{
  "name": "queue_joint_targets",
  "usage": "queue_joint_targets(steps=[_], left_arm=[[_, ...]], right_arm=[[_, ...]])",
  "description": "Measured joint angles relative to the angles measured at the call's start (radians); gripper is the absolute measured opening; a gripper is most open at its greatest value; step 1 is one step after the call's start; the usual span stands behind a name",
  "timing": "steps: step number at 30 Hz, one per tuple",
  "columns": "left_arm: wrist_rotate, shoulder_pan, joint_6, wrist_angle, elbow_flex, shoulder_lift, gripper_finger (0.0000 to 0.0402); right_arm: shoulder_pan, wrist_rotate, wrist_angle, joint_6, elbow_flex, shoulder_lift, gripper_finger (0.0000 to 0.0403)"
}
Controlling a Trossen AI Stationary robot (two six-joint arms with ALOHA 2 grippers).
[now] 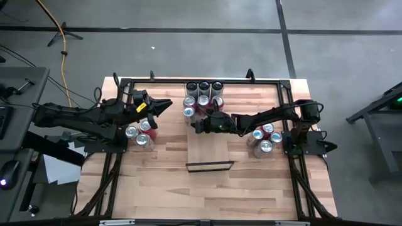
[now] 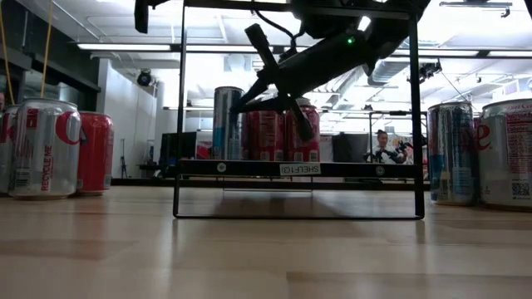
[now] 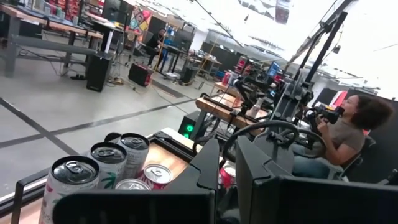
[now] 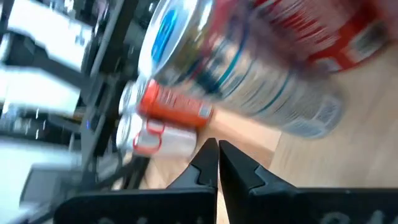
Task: Place canned beverage on shelf
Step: Put the left blue soda can on the shelf aligned with the other blue soda cans
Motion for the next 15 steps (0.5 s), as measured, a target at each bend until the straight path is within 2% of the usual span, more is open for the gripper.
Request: queue_joint_targets(steps=[7,10,15], left_arm=[[0.000,0.000,0.000,0.000,0.000,0.000,0.0001],[0.001,0.000,-0.002,-0.003,0.000,0.000,0.0000],[0.002,0.000,-0.002,-0.010,0.000,0.000,0.0000]], right_arm=[[-0.024,-0.205,-0.037,-0.161,0.000,-0.032,0.0000],[-0.027,-0.215,-0.129,-0.226,0.000,-0.091,0.0000],[-0.029,-0.138,-0.388,-0.365,0.000,-0.223,0.0000]])
